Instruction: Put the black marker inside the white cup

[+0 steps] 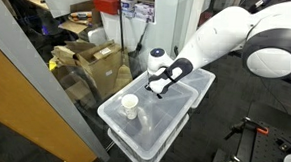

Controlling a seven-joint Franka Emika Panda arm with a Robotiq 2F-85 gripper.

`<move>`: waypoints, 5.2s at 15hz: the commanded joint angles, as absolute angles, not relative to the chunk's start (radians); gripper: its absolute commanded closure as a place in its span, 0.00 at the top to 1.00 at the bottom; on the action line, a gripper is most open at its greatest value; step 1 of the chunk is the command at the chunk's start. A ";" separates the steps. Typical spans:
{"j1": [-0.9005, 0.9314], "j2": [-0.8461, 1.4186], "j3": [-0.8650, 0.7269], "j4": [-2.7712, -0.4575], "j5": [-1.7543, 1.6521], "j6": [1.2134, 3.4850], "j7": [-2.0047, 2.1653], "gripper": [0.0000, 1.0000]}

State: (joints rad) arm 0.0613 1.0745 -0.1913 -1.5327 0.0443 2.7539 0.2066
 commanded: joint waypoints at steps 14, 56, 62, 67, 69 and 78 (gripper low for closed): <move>0.487 1.007 -0.616 -1.763 -0.123 2.824 0.596 0.05; 1.000 1.437 -1.146 -1.771 -0.003 3.009 0.934 0.05; 0.979 1.414 -1.115 -1.729 -0.009 3.025 0.866 0.05; 0.995 1.423 -1.118 -1.732 0.014 2.989 0.876 0.18; 0.995 1.423 -1.118 -1.732 0.014 2.990 0.876 0.18; 1.034 1.434 -1.148 -1.730 0.020 3.000 0.875 0.05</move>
